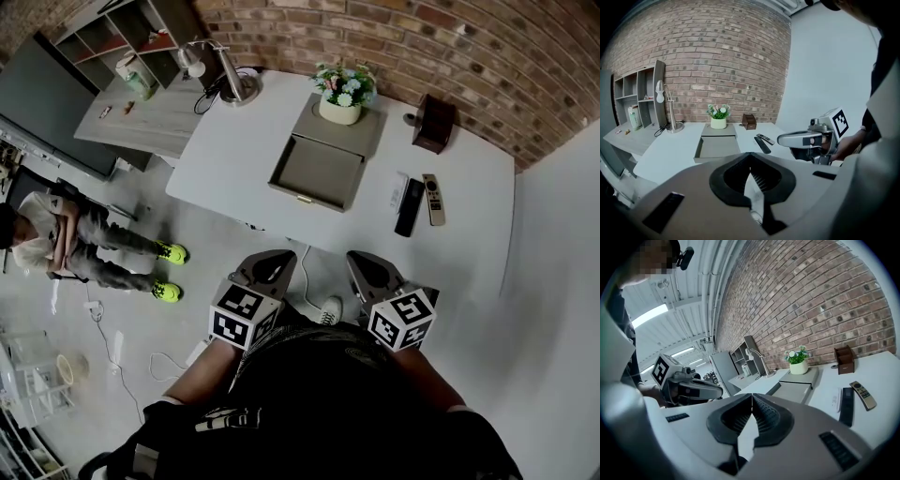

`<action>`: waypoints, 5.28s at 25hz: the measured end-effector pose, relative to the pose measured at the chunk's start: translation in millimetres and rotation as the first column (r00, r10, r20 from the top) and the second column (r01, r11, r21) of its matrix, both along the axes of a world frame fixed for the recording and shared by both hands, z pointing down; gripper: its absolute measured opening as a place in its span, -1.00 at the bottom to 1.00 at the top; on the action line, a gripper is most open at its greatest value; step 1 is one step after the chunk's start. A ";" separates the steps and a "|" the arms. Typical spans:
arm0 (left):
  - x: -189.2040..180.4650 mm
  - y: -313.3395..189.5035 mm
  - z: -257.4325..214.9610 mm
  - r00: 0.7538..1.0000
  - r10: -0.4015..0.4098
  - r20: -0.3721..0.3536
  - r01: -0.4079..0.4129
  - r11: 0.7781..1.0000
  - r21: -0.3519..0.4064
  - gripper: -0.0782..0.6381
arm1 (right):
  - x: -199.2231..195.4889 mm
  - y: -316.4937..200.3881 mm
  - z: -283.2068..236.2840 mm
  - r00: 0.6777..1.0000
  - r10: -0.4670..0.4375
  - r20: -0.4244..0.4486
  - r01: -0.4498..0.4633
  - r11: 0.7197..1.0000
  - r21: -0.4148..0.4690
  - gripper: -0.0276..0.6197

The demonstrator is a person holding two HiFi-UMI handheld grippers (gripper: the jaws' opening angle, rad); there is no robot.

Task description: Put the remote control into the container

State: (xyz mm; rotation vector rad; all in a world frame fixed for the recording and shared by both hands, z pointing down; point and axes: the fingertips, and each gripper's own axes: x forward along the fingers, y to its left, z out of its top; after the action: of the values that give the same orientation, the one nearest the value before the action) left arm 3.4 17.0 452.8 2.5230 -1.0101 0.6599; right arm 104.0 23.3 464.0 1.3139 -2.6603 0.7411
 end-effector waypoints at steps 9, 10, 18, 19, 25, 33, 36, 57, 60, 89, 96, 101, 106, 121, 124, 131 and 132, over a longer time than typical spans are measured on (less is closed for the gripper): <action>4.8 -42.3 7.1 0.994 0.112 0.009 -0.113 0.994 0.002 -0.77 | 4.3 -31.6 4.8 0.994 0.109 -0.020 -0.109 0.994 -0.015 -0.89; 3.3 -48.7 7.1 0.992 0.128 0.011 -0.128 0.992 0.004 -0.77 | 2.1 -35.7 5.2 0.992 0.121 -0.026 -0.122 0.992 -0.019 -0.89; -21.0 -105.1 9.0 0.970 0.242 0.009 -0.242 0.970 0.004 -0.77 | -25.4 -79.1 11.3 0.971 0.233 -0.059 -0.236 0.971 -0.043 -0.89; -25.5 -112.5 9.7 0.967 0.254 0.009 -0.254 0.967 0.003 -0.77 | -29.3 -84.9 11.9 0.967 0.248 -0.064 -0.251 0.967 -0.045 -0.89; -51.9 -158.0 12.1 0.943 0.331 0.040 -0.332 0.943 0.017 -0.77 | -51.6 -118.0 21.2 0.934 0.334 -0.125 -0.344 0.937 -0.065 -0.89; -69.8 -182.9 25.3 0.849 0.518 0.106 -0.521 0.854 0.004 -0.77 | -53.2 -136.6 30.9 0.833 0.511 -0.211 -0.536 0.840 -0.083 -0.89; -69.8 -186.9 31.3 0.818 0.564 0.111 -0.567 0.824 -0.008 -0.77 | -38.0 -137.1 34.9 0.777 0.570 -0.266 -0.606 0.792 -0.074 -0.89; -23.7 -211.2 65.4 0.851 0.498 0.165 -0.492 0.867 -0.077 -0.77 | 134.9 -148.2 159.3 0.642 0.539 -0.545 -0.727 0.653 -0.211 -0.65; -19.0 -215.1 68.3 0.863 0.474 0.172 -0.465 0.881 -0.092 -0.77 | 149.7 -159.8 171.1 0.648 0.523 -0.554 -0.721 0.656 -0.223 -0.57; -22.6 -231.0 68.1 0.908 0.382 0.173 -0.365 0.923 -0.120 -0.77 | 183.3 -194.7 203.4 0.685 0.360 -0.633 -0.653 0.689 -0.315 -0.23; -28.0 -238.3 67.3 0.916 0.373 0.147 -0.358 0.926 -0.123 -0.77 | 146.3 -207.0 159.6 0.717 0.323 -0.617 -0.555 0.801 -0.226 -0.23; -33.7 -244.1 66.9 0.949 0.313 0.034 -0.301 0.934 -0.194 -0.77 | 73.8 -228.0 138.7 0.728 0.116 -0.675 -0.298 0.941 -0.160 -0.23; -50.4 -245.6 66.6 0.961 0.274 0.023 -0.264 0.943 -0.202 -0.77 | 4.8 -244.4 152.6 0.644 -0.119 -0.755 -0.011 0.986 -0.165 -0.23; -108.7 -237.6 62.0 0.993 0.114 0.023 -0.108 0.978 -0.180 -0.77 | -43.5 -305.0 204.6 0.353 -0.339 -0.872 0.320 0.920 -0.228 -0.23; -118.7 -237.0 62.3 0.996 0.087 0.024 -0.082 0.981 -0.178 -0.77 | -42.9 -308.4 206.6 0.316 -0.338 -0.886 0.327 0.916 -0.232 -0.23; -122.3 -235.4 62.9 0.996 0.087 0.022 -0.082 0.981 -0.176 -0.77 | -42.0 -308.8 201.4 0.268 -0.305 -0.914 0.305 0.927 -0.220 -0.23; -120.6 -235.2 62.1 0.995 0.096 0.020 -0.091 0.981 -0.173 -0.77 | -42.8 -307.5 197.9 0.278 -0.296 -0.914 0.300 0.930 -0.211 -0.23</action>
State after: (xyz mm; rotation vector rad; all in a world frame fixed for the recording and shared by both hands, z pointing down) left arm -117.2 -218.2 514.9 2.4276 -0.8100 0.7772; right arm 61.2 -284.2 661.9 0.7486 -1.7606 -0.1422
